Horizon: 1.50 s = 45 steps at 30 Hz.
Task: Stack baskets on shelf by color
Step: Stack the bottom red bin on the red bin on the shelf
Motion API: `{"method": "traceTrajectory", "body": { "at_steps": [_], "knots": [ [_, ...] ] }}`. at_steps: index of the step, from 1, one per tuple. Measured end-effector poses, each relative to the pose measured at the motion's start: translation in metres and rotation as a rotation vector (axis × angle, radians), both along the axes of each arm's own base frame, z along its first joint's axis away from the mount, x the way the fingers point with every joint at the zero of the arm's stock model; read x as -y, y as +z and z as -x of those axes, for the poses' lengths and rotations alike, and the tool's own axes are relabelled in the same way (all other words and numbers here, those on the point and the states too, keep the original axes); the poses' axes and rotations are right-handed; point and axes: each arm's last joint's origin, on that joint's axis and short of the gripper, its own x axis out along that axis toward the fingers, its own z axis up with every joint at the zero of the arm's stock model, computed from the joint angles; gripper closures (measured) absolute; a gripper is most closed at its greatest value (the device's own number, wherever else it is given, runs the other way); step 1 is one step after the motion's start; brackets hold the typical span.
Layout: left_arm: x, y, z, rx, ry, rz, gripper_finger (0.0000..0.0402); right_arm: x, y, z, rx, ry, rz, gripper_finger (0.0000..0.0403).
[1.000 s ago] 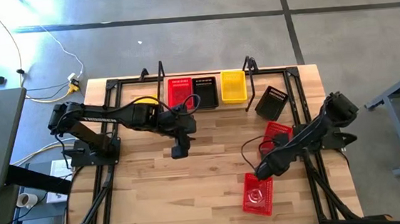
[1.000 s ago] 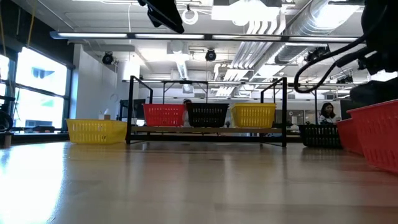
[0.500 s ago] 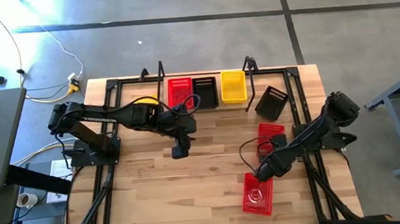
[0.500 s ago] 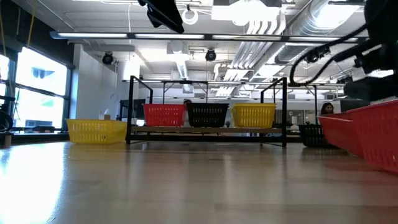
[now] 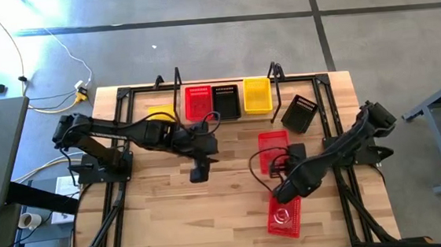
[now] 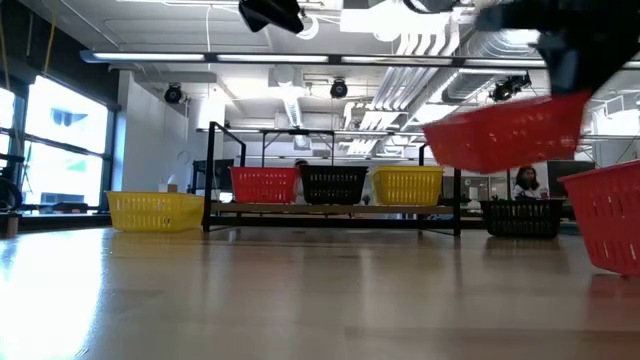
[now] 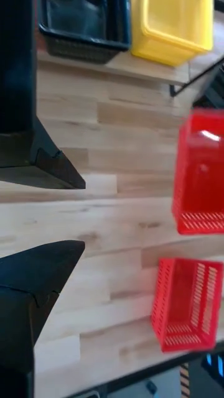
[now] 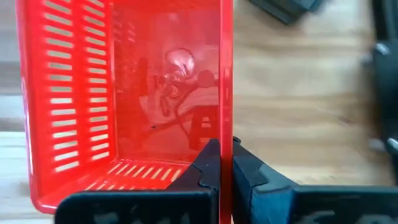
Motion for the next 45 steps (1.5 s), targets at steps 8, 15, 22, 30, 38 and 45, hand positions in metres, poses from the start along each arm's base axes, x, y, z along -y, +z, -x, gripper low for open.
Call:
{"method": "traceTrajectory", "body": {
  "at_steps": [8, 15, 22, 30, 38, 45],
  "knots": [
    [0.023, 0.003, -0.001, 0.039, -0.069, 0.002, 0.0266, 0.016, 0.022, -0.025, 0.142, 0.030, 0.076, 0.0403],
    [0.035, 0.004, -0.002, 0.070, -0.068, -0.041, 0.0266, 0.028, 0.026, -0.061, 0.231, 0.098, 0.102, 0.0403],
    [0.036, 0.004, -0.001, 0.071, -0.045, -0.076, 0.0266, 0.036, 0.024, -0.098, 0.228, 0.141, 0.111, 0.0403],
    [0.035, -0.008, -0.007, 0.009, -0.031, -0.155, 0.0266, 0.047, 0.041, -0.122, 0.243, 0.193, 0.173, 0.0403],
    [0.032, -0.016, -0.012, -0.024, 0.019, -0.287, 0.0266, 0.050, 0.054, -0.125, 0.255, 0.217, 0.196, 0.0403],
    [0.026, -0.022, -0.014, -0.061, 0.040, -0.308, 0.0266, 0.045, 0.060, -0.125, 0.268, 0.235, 0.208, 0.0403]
  ]
}}
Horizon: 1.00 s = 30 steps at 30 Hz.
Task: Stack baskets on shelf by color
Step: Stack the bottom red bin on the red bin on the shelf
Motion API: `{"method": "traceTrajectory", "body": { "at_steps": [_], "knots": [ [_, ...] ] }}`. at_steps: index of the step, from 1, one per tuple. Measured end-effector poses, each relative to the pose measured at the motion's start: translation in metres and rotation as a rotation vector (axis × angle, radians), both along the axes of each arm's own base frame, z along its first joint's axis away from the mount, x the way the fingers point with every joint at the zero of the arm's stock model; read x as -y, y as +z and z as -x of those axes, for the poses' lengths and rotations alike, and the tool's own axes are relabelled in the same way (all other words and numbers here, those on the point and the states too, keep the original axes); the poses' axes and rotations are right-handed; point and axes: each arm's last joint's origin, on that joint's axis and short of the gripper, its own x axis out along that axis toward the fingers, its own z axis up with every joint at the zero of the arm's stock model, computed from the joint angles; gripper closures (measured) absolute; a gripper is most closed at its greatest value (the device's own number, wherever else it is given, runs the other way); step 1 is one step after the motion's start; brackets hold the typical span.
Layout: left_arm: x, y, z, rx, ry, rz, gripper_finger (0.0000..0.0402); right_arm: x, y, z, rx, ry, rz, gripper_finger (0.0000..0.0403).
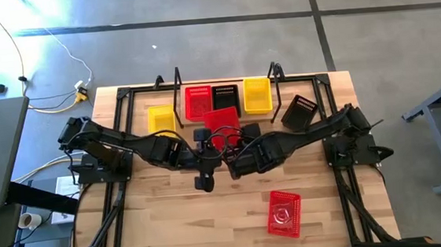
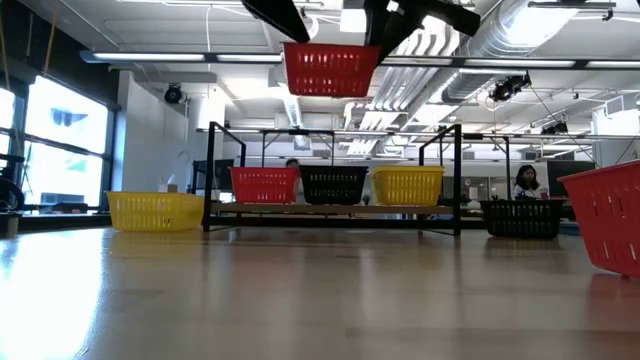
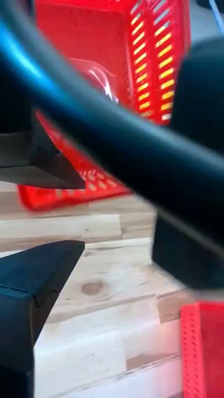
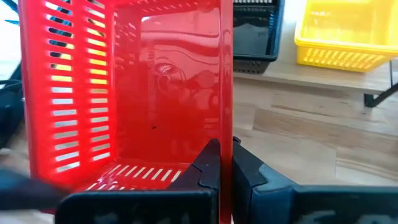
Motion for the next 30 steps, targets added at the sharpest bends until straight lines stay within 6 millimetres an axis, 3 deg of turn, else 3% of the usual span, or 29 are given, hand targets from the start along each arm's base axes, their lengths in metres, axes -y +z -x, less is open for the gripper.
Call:
{"method": "traceTrajectory", "body": {
  "at_steps": [9, 21, 30],
  "knots": [
    [-0.001, -0.006, 0.000, -0.068, -0.064, -0.034, 0.0266, -0.014, 0.003, 0.003, -0.045, 0.120, 0.039, 0.0403],
    [-0.001, -0.006, 0.001, -0.083, -0.092, -0.054, 0.0269, -0.022, 0.025, 0.002, -0.025, 0.240, 0.144, 0.0402],
    [0.000, -0.005, 0.001, -0.078, -0.091, -0.053, 0.0321, -0.023, 0.027, 0.000, -0.015, 0.267, 0.093, 0.0402]
  ]
}}
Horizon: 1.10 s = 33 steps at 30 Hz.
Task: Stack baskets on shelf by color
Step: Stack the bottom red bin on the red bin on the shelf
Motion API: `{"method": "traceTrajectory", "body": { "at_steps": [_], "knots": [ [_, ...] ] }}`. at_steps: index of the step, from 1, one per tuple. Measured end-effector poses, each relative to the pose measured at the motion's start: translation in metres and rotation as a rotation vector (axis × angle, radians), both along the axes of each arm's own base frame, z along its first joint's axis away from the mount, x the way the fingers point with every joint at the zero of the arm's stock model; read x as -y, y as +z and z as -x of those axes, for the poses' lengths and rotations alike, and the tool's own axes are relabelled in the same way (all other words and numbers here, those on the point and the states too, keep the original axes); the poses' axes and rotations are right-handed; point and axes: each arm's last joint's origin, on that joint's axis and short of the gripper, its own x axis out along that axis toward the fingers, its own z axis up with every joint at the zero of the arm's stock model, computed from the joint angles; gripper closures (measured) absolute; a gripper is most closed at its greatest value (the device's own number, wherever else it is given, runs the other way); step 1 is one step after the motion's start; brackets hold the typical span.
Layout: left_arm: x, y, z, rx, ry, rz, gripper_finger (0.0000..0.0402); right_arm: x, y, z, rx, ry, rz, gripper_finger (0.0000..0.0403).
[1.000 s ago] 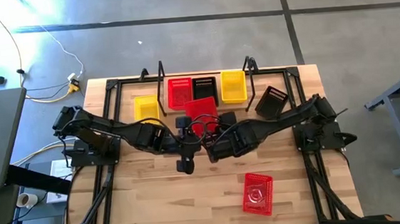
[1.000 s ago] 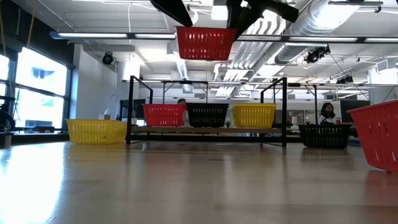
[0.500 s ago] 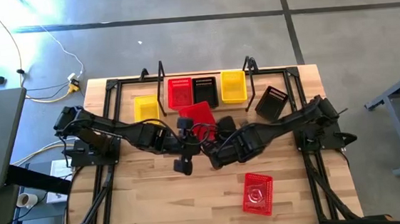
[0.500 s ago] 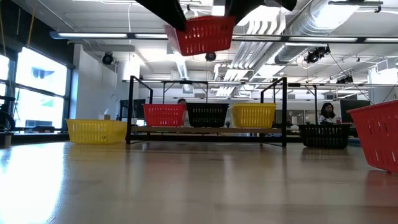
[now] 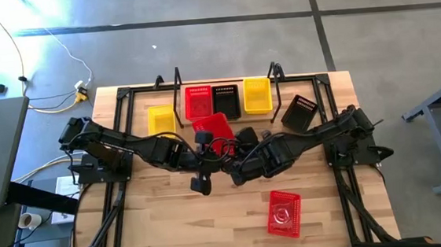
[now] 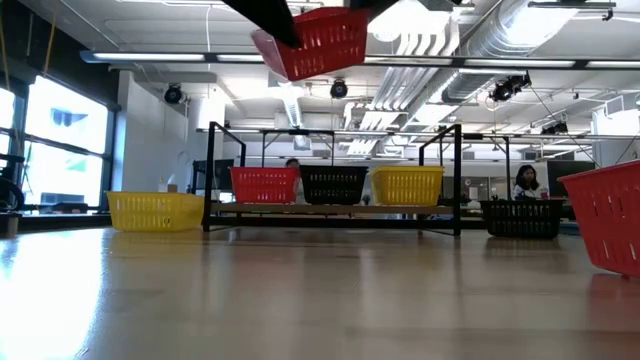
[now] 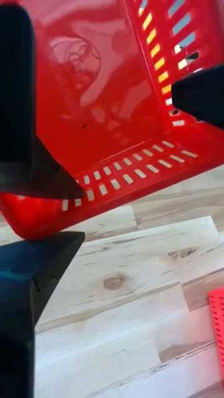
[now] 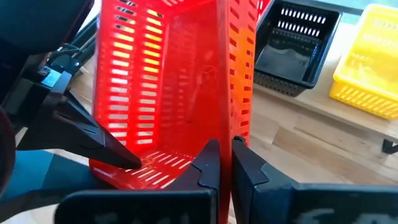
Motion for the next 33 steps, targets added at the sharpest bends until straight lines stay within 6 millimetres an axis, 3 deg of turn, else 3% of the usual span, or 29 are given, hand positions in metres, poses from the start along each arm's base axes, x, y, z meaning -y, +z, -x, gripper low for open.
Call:
{"method": "traceTrajectory", "body": {
  "at_steps": [10, 19, 25, 33],
  "knots": [
    [-0.001, 0.000, 0.000, 0.000, 0.011, -0.020, 0.0396, 0.000, -0.001, 0.002, -0.011, -0.012, -0.025, 0.0392],
    [-0.004, -0.002, 0.002, -0.034, 0.013, -0.033, 0.0400, 0.005, 0.001, 0.010, -0.081, -0.005, -0.006, 0.0276],
    [-0.017, -0.004, 0.003, -0.069, 0.047, -0.034, 0.0400, 0.013, 0.024, 0.025, -0.068, 0.037, 0.043, 0.0230],
    [-0.042, -0.008, 0.009, -0.150, 0.113, -0.044, 0.0401, 0.032, 0.060, 0.054, -0.059, 0.085, 0.177, 0.0229]
  ]
}}
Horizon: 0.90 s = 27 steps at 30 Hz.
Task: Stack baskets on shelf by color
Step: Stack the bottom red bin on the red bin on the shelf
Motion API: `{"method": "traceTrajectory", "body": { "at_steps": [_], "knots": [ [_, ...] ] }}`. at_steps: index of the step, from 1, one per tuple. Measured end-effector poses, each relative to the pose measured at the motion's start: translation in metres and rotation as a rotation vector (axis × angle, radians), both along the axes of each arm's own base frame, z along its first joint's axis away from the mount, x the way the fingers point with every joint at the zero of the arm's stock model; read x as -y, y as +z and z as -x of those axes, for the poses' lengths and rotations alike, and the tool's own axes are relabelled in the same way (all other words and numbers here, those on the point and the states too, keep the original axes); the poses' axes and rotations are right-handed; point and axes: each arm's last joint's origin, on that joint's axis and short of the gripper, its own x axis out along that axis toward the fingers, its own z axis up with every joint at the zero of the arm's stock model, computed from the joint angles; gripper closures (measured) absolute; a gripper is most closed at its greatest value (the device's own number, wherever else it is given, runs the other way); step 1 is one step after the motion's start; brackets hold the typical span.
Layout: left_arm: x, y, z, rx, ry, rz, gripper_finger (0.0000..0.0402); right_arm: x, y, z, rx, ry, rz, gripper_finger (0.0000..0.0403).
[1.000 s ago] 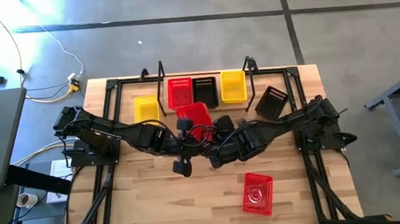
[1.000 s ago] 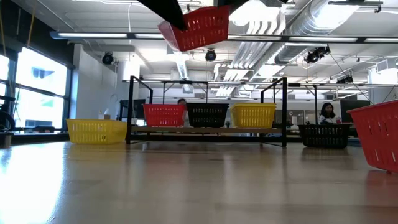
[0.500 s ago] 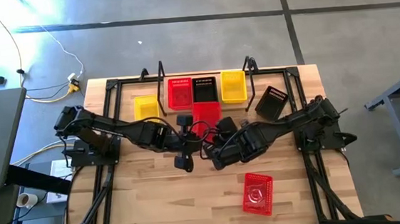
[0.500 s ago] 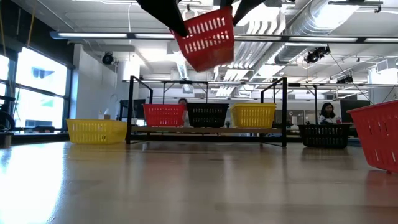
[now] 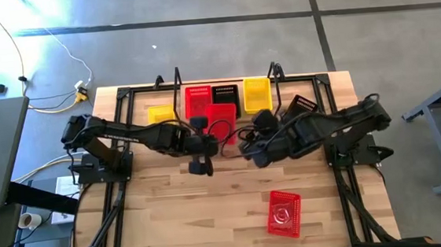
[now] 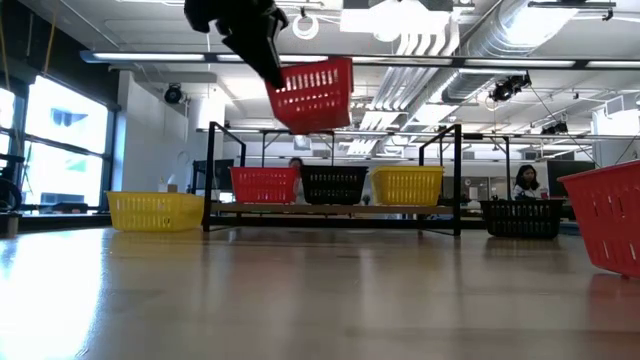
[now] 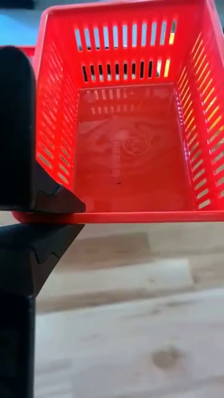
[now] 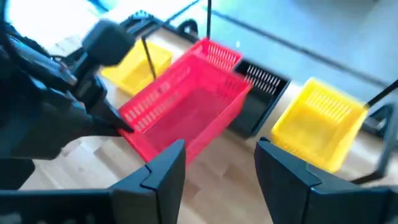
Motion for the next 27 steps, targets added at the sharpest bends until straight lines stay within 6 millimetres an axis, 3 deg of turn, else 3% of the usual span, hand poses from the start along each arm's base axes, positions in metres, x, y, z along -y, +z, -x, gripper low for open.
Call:
{"method": "traceTrajectory", "body": {
  "at_steps": [13, 20, 27],
  "knots": [
    [-0.057, 0.008, 0.018, -0.051, 0.124, 0.004, 0.0401, 0.045, 0.048, 0.051, -0.034, 0.051, 0.173, 0.0232],
    [-0.086, -0.013, 0.032, -0.136, 0.140, 0.031, 0.0401, 0.061, 0.060, 0.069, -0.078, 0.063, 0.228, 0.0232],
    [-0.103, -0.012, 0.044, -0.093, 0.162, 0.015, 0.0401, 0.073, 0.062, 0.074, -0.125, 0.056, 0.251, 0.0232]
  ]
}}
